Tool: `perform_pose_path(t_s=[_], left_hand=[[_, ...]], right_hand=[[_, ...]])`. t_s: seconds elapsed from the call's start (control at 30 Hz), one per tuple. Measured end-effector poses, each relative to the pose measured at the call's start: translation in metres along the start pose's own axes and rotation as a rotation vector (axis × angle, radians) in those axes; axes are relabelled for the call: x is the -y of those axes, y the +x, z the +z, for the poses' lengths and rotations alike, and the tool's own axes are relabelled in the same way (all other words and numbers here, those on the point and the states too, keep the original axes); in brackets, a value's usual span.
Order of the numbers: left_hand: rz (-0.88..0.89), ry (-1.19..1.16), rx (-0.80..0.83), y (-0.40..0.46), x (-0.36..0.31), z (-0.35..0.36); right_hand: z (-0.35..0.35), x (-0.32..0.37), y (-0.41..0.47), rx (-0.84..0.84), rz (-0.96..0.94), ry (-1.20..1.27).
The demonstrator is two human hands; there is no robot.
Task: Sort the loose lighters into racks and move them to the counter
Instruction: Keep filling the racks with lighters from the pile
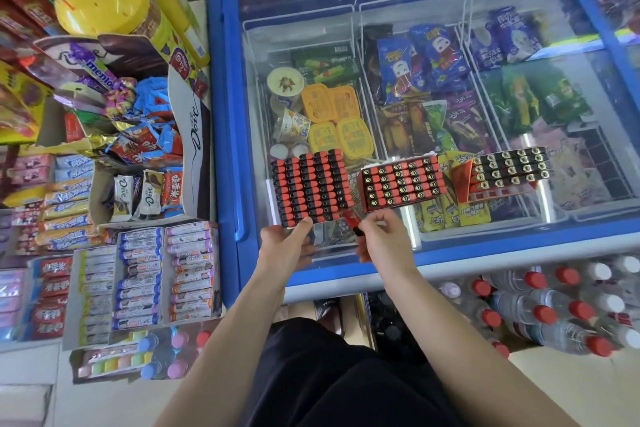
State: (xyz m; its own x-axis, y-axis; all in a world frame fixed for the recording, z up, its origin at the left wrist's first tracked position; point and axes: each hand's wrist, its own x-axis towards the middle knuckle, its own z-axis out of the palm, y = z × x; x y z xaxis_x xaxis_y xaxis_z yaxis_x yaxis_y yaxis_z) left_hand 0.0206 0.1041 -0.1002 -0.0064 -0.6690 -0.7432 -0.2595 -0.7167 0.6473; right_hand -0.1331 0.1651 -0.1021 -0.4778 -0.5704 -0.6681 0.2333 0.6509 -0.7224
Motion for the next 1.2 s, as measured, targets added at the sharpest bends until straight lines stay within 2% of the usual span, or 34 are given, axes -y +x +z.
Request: perform_pose_path(t_s=[0.3, 0.5, 0.77, 0.9, 0.97, 1.2], left_hand=[[0.048, 0.005, -0.017, 0.011, 0.003, -0.004], [0.053, 0.01, -0.014, 0.01, 0.004, -0.002], [0.054, 0.045, -0.02, 0.012, 0.004, -0.002], [0.066, 0.079, -0.015, 0.011, 0.004, -0.002], [0.075, 0.109, -0.012, 0.011, 0.003, -0.002], [0.119, 0.216, -0.063, 0.003, 0.001, -0.003]], right_hand=[[0.021, -0.009, 0.004, -0.035, -0.06, 0.026], [0.034, -0.008, 0.012, -0.06, 0.05, 0.271], [0.029, -0.016, 0.022, 0.004, 0.026, -0.068], [0.024, -0.011, 0.023, -0.035, -0.131, -0.481], [0.024, -0.008, 0.02, -0.024, -0.134, -0.609], [0.014, -0.007, 0.012, 0.12, -0.004, -0.348]])
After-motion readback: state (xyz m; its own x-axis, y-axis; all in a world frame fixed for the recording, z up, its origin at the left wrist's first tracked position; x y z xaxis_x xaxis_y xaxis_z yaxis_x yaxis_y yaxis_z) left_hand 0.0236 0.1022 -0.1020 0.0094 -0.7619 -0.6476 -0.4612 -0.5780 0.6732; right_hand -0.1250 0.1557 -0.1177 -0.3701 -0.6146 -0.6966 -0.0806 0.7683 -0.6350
